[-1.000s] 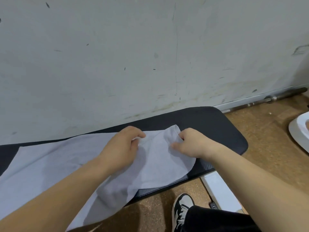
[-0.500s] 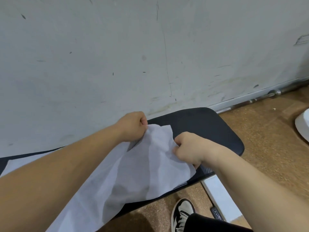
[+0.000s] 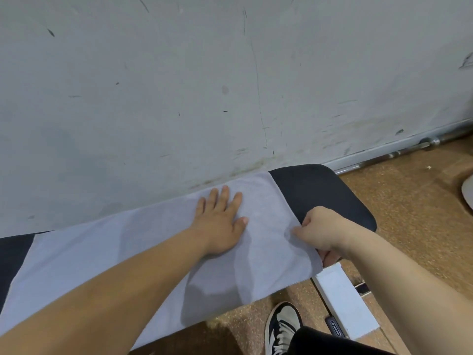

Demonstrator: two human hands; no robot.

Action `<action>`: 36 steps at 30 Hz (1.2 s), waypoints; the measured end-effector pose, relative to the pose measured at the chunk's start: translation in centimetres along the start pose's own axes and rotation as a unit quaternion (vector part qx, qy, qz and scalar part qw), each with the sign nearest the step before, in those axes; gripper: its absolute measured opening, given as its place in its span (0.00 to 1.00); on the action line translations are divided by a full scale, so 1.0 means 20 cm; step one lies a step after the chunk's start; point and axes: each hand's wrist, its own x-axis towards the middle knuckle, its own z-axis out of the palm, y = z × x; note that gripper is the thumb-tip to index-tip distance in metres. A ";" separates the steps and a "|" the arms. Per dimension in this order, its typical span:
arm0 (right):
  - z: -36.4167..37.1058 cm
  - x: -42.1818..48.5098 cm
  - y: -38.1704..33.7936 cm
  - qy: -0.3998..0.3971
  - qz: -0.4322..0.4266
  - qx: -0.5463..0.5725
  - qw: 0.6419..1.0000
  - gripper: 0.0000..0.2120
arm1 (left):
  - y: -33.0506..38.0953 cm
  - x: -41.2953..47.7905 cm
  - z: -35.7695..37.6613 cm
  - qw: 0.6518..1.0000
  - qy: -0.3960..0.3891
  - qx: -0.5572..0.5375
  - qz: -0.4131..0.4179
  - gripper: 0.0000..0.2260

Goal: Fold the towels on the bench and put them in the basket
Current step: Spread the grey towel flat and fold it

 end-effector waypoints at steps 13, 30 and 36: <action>0.01 -0.05 -0.09 -0.023 -0.127 -0.047 0.991 0.06 | 0.39 0.18 -0.35 0.979 0.043 -0.178 -0.094 0.25; -0.09 -0.26 -0.21 0.056 -0.211 0.065 0.974 0.05 | 0.28 0.12 -0.60 0.824 0.108 -0.552 -0.075 0.16; 0.20 -0.36 -0.51 -0.045 -0.266 0.067 0.960 0.05 | -0.25 -0.17 -0.61 0.825 0.168 -0.519 -0.148 0.05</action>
